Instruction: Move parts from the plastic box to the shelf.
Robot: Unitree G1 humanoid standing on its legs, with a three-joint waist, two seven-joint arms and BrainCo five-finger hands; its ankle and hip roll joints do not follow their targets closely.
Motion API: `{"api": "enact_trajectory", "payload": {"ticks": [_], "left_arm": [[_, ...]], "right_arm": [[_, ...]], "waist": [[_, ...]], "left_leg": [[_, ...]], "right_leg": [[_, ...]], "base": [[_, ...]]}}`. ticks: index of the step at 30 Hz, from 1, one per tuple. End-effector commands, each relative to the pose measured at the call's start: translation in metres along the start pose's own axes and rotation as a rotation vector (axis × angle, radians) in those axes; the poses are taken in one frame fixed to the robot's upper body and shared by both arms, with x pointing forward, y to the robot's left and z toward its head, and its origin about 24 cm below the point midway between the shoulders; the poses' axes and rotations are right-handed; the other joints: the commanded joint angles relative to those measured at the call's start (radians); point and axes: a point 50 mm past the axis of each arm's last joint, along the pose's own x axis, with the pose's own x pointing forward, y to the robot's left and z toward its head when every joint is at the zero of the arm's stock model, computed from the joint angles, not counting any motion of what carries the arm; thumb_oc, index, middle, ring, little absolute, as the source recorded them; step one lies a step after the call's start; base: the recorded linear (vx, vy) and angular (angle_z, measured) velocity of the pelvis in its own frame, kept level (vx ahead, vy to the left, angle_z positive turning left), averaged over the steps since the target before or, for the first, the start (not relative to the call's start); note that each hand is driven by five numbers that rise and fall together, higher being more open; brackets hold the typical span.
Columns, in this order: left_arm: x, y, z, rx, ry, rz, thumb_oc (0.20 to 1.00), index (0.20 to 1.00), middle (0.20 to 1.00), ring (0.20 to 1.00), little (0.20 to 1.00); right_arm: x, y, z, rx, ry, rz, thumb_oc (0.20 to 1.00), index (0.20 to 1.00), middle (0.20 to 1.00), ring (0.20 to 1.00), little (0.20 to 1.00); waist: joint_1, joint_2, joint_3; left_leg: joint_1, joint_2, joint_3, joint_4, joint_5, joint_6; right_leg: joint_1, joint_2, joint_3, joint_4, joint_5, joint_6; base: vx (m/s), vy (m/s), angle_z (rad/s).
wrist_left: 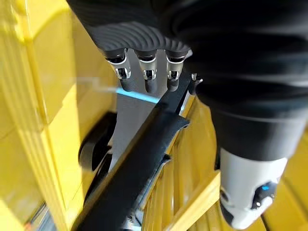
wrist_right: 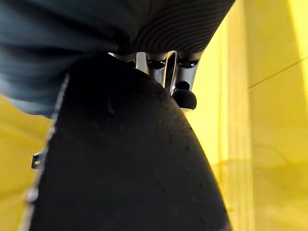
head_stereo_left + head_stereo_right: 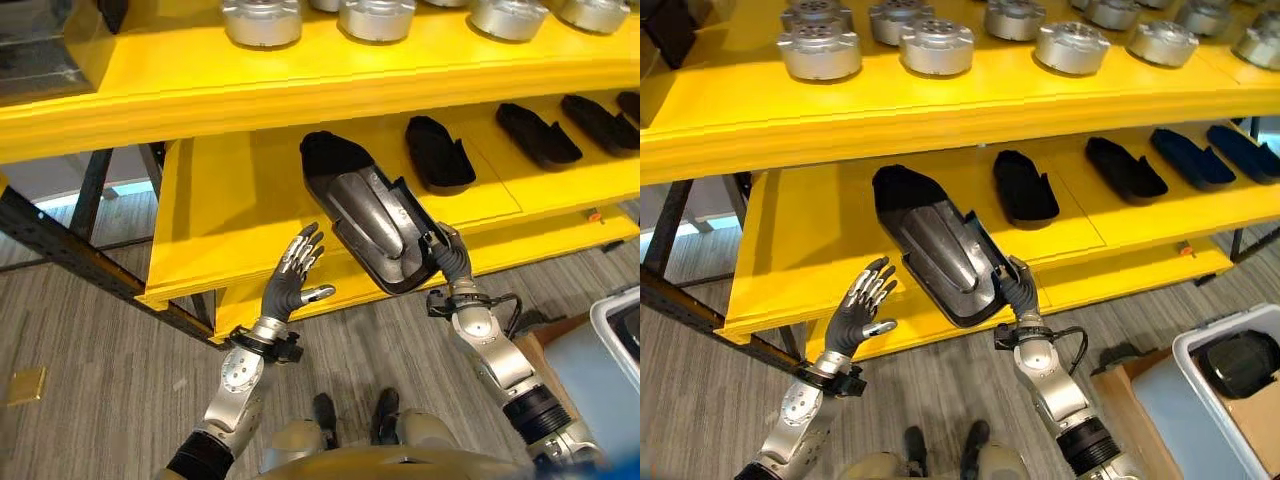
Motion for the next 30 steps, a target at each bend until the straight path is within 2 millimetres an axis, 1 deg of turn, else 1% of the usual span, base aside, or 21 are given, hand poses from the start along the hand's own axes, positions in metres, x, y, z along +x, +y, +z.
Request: {"api": "enact_trajectory", "payload": {"ticks": [1, 3, 5, 10, 13, 14, 15, 16, 17, 18, 19, 20, 21, 22, 23, 24, 25, 26, 27, 28, 30], "left_arm": [[0.019, -0.016, 0.021, 0.011, -0.131, -0.127, 1.000, 1.000, 1.000, 1.000, 1.000], [0.018, -0.017, 0.021, 0.009, -0.114, -0.123, 1.000, 1.000, 1.000, 1.000, 1.000], [0.017, -0.018, 0.021, 0.008, -0.103, -0.123, 1.000, 1.000, 1.000, 1.000, 1.000], [0.017, -0.024, 0.017, -0.002, -0.076, -0.177, 1.000, 1.000, 1.000, 1.000, 1.000], [0.021, -0.026, 0.017, -0.026, -0.074, -0.206, 1.000, 1.000, 1.000, 1.000, 1.000], [0.022, -0.029, 0.015, -0.038, -0.068, -0.215, 1.000, 1.000, 1.000, 1.000, 1.000], [0.023, -0.032, 0.015, -0.044, -0.070, -0.231, 1.000, 1.000, 1.000, 1.000, 1.000], [0.024, -0.033, 0.015, -0.051, -0.073, -0.245, 1.000, 1.000, 1.000, 1.000, 1.000], [0.027, -0.036, 0.015, -0.064, -0.072, -0.253, 1.000, 1.000, 1.000, 1.000, 1.000], [0.028, -0.037, 0.015, -0.069, -0.069, -0.254, 1.000, 1.000, 1.000, 1.000, 1.000], [0.028, -0.038, 0.012, -0.074, -0.072, -0.242, 1.000, 1.000, 1.000, 1.000, 1.000], [0.027, -0.038, 0.012, -0.072, -0.073, -0.238, 1.000, 1.000, 1.000, 1.000, 1.000], [0.027, -0.036, 0.012, -0.073, -0.078, -0.217, 1.000, 1.000, 1.000, 1.000, 1.000], [0.026, -0.035, 0.012, -0.074, -0.078, -0.204, 1.000, 1.000, 1.000, 1.000, 1.000], [0.026, -0.033, 0.012, -0.076, -0.076, -0.196, 1.000, 1.000, 1.000, 1.000, 1.000], [0.026, -0.032, 0.013, -0.076, -0.077, -0.194, 1.000, 1.000, 1.000, 1.000, 1.000], [0.026, -0.030, 0.013, -0.081, -0.078, -0.194, 1.000, 1.000, 1.000, 1.000, 1.000], [0.027, -0.029, 0.013, -0.083, -0.079, -0.197, 1.000, 1.000, 1.000, 1.000, 1.000], [0.028, -0.026, 0.013, -0.071, -0.077, -0.196, 1.000, 1.000, 1.000, 1.000, 1.000], [0.030, -0.027, 0.013, -0.067, -0.075, -0.203, 1.000, 1.000, 1.000, 1.000, 1.000], [0.030, -0.028, 0.011, -0.073, -0.055, -0.196, 1.000, 1.000, 1.000, 1.000, 1.000]], "right_arm": [[0.014, -0.004, 0.034, 0.100, -0.175, -0.045, 0.200, 0.200, 0.200, 0.200, 0.200], [0.014, -0.001, 0.031, 0.111, -0.162, -0.039, 0.200, 0.200, 0.200, 0.200, 0.200], [0.014, 0.003, 0.032, 0.119, -0.161, -0.036, 0.200, 0.200, 0.200, 0.200, 0.200], [0.021, 0.013, 0.040, 0.105, -0.181, -0.014, 0.200, 0.200, 0.200, 0.200, 0.200], [0.027, 0.014, 0.046, 0.075, -0.198, -0.005, 0.200, 0.200, 0.200, 0.200, 0.200], [0.029, 0.013, 0.047, 0.063, -0.199, -0.008, 0.200, 0.200, 0.200, 0.200, 0.200], [0.028, 0.010, 0.047, 0.055, -0.206, -0.024, 0.200, 0.200, 0.200, 0.200, 0.200], [0.028, 0.008, 0.047, 0.047, -0.215, -0.036, 0.200, 0.200, 0.200, 0.200, 0.200], [0.029, 0.008, 0.048, 0.037, -0.224, -0.051, 0.200, 0.200, 0.200, 0.200, 0.200], [0.030, 0.008, 0.049, 0.035, -0.224, -0.058, 0.200, 0.200, 0.200, 0.200, 0.200], [0.033, 0.011, 0.053, 0.016, -0.231, -0.065, 0.200, 0.200, 0.200, 0.200, 0.200], [0.034, 0.011, 0.054, 0.016, -0.229, -0.067, 0.200, 0.200, 0.200, 0.200, 0.200], [0.040, 0.011, 0.060, 0.012, -0.223, -0.056, 0.200, 0.200, 0.200, 0.200, 0.200], [0.043, 0.011, 0.062, 0.010, -0.217, -0.053, 0.200, 0.200, 0.200, 0.200, 0.200], [0.047, 0.010, 0.065, 0.005, -0.213, -0.053, 0.200, 0.200, 0.200, 0.200, 0.200], [0.049, 0.009, 0.066, 0.002, -0.211, -0.055, 0.200, 0.200, 0.200, 0.200, 0.200], [0.057, 0.005, 0.069, -0.006, -0.195, -0.070, 0.200, 0.200, 0.200, 0.200, 0.200], [0.061, 0.003, 0.070, -0.007, -0.187, -0.072, 0.200, 0.200, 0.200, 0.200, 0.200], [0.068, -0.004, 0.071, -0.011, -0.161, -0.089, 0.200, 0.200, 0.200, 0.200, 0.200], [0.069, -0.006, 0.070, 0.002, -0.142, -0.101, 0.200, 0.200, 0.200, 0.200, 0.200], [0.070, -0.011, 0.065, 0.004, -0.120, -0.123, 0.200, 0.200, 0.200, 0.200, 0.200]], "waist": [[-0.018, -0.019, -0.016], [-0.014, -0.021, -0.009], [-0.011, -0.021, -0.006], [-0.008, -0.015, -0.005], [-0.010, -0.003, -0.005], [-0.014, 0.006, -0.008], [-0.016, 0.010, -0.003], [-0.018, 0.011, 0.004], [-0.020, 0.007, 0.021], [-0.023, 0.006, 0.026], [-0.030, 0.009, 0.030], [-0.030, 0.011, 0.033], [-0.029, 0.019, 0.034], [-0.026, 0.021, 0.038], [-0.023, 0.021, 0.037], [-0.022, 0.020, 0.040], [-0.016, 0.020, 0.051], [-0.018, 0.024, 0.057], [-0.021, 0.046, 0.064], [-0.021, 0.054, 0.067], [-0.022, 0.070, 0.072]], "left_leg": [[0.036, -0.060, -0.170, 0.005, -0.059, 0.009], [0.055, -0.057, -0.172, 0.010, -0.068, 0.009], [0.062, -0.054, -0.167, 0.017, -0.071, 0.009], [0.051, -0.057, -0.150, 0.063, -0.091, 0.009], [0.028, -0.077, -0.114, 0.155, -0.136, 0.008], [0.021, -0.084, -0.103, 0.187, -0.158, 0.002], [-0.017, -0.075, -0.090, 0.283, -0.122, -0.024], [-0.045, -0.067, -0.077, 0.344, -0.112, -0.038], [-0.111, -0.027, -0.062, 0.468, -0.063, -0.065], [-0.129, 0.008, -0.049, 0.490, -0.044, -0.080], [-0.116, 0.081, -0.031, 0.423, -0.024, -0.093], [-0.104, 0.091, -0.030, 0.393, -0.018, -0.095], [-0.075, 0.138, -0.054, 0.267, 0.023, -0.112], [-0.070, 0.178, -0.077, 0.189, 0.076, -0.134], [-0.089, 0.219, -0.093, 0.149, 0.120, -0.150], [-0.088, 0.230, -0.098, 0.131, 0.134, -0.155], [-0.132, 0.287, -0.115, 0.107, 0.199, -0.168], [-0.136, 0.294, -0.115, 0.101, 0.196, -0.168], [-0.112, 0.293, -0.095, 0.085, 0.152, -0.169], [-0.100, 0.284, -0.088, 0.085, 0.133, -0.170], [-0.079, 0.259, -0.096, 0.086, 0.102, -0.166]], "right_leg": [[-0.004, 0.056, 0.153, -0.176, 0.199, 0.023], [-0.004, 0.050, 0.136, -0.157, 0.196, 0.028], [-0.001, 0.047, 0.120, -0.144, 0.188, 0.025], [0.015, 0.051, 0.098, -0.118, 0.149, -0.002], [0.022, 0.040, 0.067, -0.095, 0.118, -0.016], [0.022, 0.035, 0.042, -0.079, 0.098, -0.026], [0.026, 0.030, 0.022, -0.071, 0.086, -0.039], [0.028, 0.025, 0.009, -0.061, 0.076, -0.047], [0.033, 0.013, 0.001, -0.048, 0.064, -0.059], [0.033, 0.008, -0.005, -0.042, 0.057, -0.063], [0.031, 0.000, -0.013, -0.017, 0.037, -0.064], [0.032, -0.001, -0.012, -0.009, 0.031, -0.064], [0.035, -0.007, 0.001, -0.001, 0.020, -0.061], [0.044, -0.011, 0.013, -0.001, 0.012, -0.060], [0.051, -0.018, 0.020, -0.003, 0.007, -0.061], [0.057, -0.021, 0.022, -0.002, 0.003, -0.062], [0.079, -0.041, 0.028, 0.003, -0.015, -0.071], [0.083, -0.050, 0.028, 0.015, -0.027, -0.071], [0.066, -0.073, 0.016, 0.071, -0.052, -0.064], [0.055, -0.081, 0.010, 0.095, -0.059, -0.062], [0.041, -0.088, 0.018, 0.120, -0.060, -0.053]], "base": [[0.20, -0.097, 1.75], [0.27, -0.123, 1.13], [0.22, -0.104, 0.31], [0.19, -0.093, 0.13], [0.17, -0.087, 0.09], [0.12, -0.093, 0.21], [0.08, -0.094, 0.35], [0.03, -0.099, 0.61], [0.03, -0.062, 0.90], [0.10, 0.066, 0.81], [0.13, 0.144, 0.45], [0.21, 0.321, 0.12], [0.20, 0.342, 0.07], [0.22, 0.407, 0.04], [0.15, 0.268, -0.17], [0.19, 0.346, -0.33], [0.19, 0.341, -0.40], [0.28, 0.599, -0.37], [0.22, 0.514, -0.50], [0.22, 0.514, -0.55], [0.15, 0.287, -0.41]]}}
